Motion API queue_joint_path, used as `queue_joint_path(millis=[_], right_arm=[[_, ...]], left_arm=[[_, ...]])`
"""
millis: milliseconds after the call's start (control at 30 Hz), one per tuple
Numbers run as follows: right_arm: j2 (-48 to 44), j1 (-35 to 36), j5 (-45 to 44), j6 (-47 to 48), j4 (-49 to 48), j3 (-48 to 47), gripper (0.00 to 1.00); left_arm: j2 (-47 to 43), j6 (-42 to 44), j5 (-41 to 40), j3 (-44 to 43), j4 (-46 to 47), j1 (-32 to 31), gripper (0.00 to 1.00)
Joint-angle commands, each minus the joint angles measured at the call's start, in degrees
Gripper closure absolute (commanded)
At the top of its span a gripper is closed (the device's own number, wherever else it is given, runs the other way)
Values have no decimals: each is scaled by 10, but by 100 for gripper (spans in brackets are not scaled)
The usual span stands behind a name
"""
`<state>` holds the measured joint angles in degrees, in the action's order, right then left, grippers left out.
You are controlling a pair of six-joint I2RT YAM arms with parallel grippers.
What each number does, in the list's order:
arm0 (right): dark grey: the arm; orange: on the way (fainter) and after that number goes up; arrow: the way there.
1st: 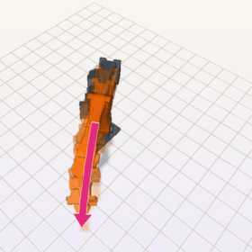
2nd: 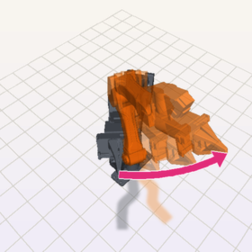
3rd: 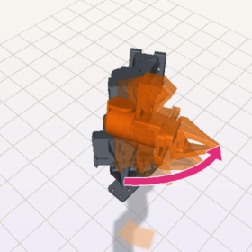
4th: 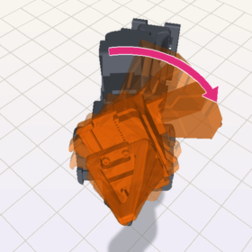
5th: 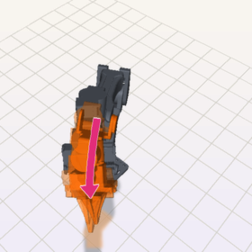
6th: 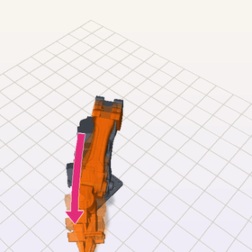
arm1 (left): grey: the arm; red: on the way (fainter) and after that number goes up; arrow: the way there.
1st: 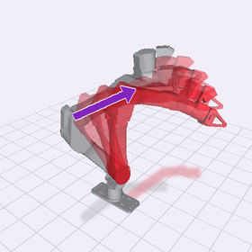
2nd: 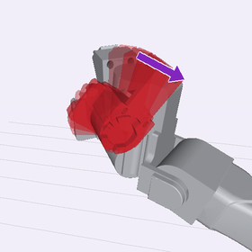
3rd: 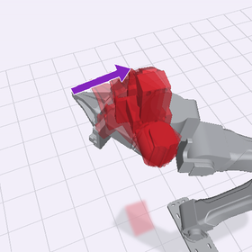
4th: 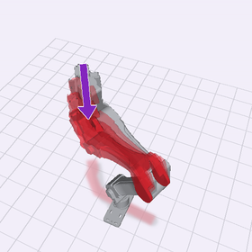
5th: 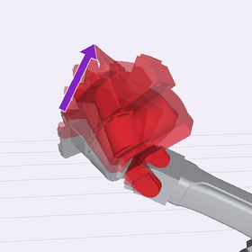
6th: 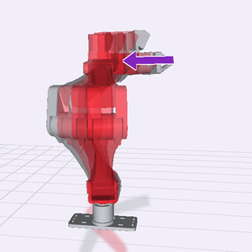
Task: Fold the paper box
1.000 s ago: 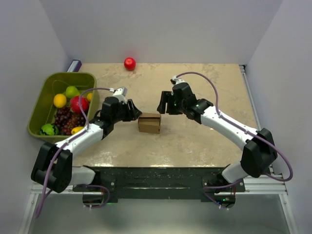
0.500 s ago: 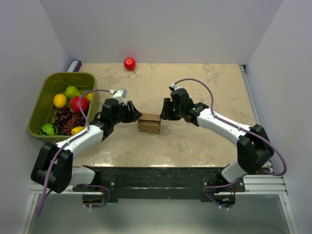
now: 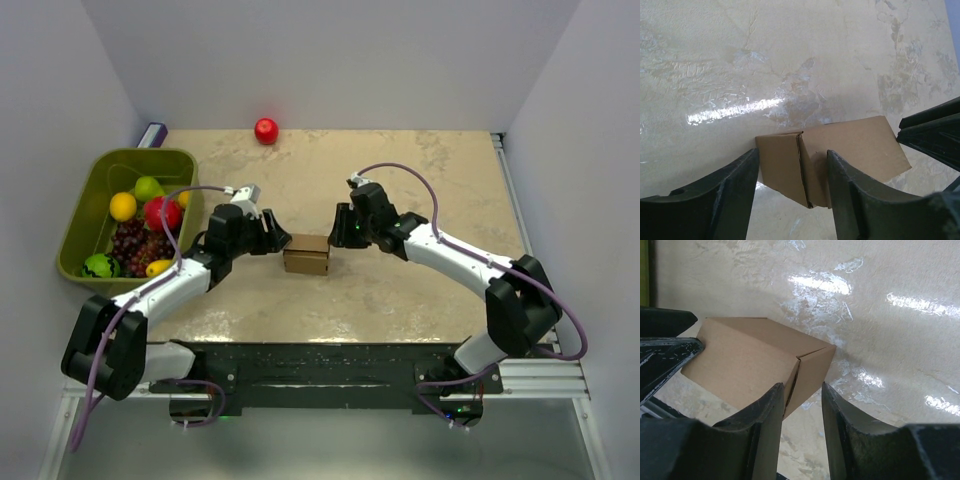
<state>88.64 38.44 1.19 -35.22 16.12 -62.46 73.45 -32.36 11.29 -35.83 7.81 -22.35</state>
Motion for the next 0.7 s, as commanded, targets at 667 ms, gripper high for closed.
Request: queue_joint_path(millis=[667], right_arm=[[-37,0,43,-34,-23,31,56]], left_arm=[[-57,-4,14,17,-11,1,34]])
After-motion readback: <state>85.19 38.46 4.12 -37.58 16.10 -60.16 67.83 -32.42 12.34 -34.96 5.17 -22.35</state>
